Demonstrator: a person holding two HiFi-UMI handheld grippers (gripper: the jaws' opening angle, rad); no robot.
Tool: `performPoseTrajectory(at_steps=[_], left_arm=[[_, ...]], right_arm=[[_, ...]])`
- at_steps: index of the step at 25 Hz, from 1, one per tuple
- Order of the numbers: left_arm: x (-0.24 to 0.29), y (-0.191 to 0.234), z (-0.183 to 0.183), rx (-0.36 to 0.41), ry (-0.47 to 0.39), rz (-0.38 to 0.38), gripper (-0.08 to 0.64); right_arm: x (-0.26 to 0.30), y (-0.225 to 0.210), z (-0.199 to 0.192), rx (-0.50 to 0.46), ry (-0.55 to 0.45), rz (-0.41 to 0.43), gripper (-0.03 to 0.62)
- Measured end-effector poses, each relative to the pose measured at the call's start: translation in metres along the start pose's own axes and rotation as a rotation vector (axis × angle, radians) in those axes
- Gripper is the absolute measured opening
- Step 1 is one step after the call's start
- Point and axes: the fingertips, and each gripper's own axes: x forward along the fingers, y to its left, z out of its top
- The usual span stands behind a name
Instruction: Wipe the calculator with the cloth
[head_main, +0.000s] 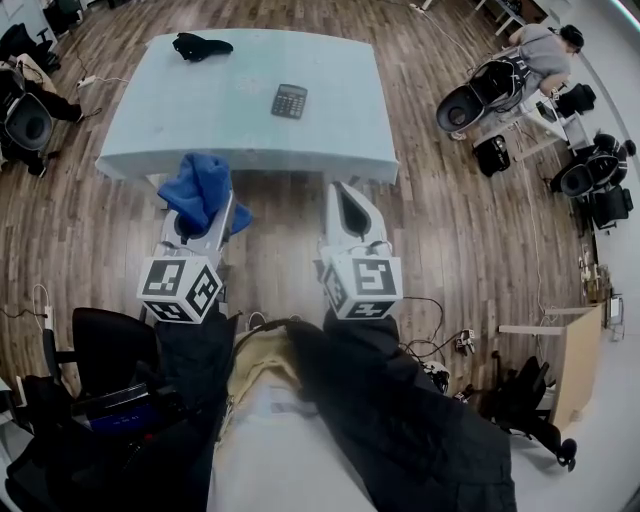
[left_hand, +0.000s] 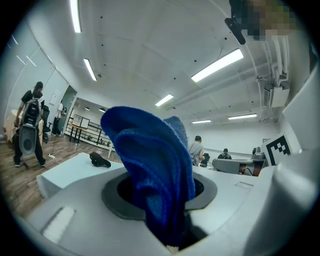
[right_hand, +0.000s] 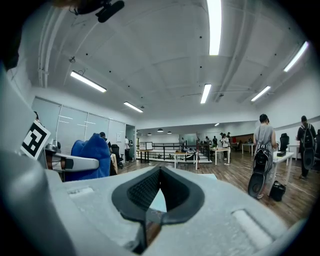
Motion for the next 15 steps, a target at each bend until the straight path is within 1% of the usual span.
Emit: performPoseTrajectory(at_steps=[8, 15], left_arm=[[-0.009, 0.023, -0.021, -0.024, 0.052, -0.006, 0.167], [0.011, 0.024, -0.032, -0.043, 0.081, -0.015, 0.167]], right_arm=[[0.003, 0.022, -0.028, 0.02, 0.059, -0.01, 0.0], [0.016, 0.003, -0.034, 0.03, 0.078, -0.034, 0.0]])
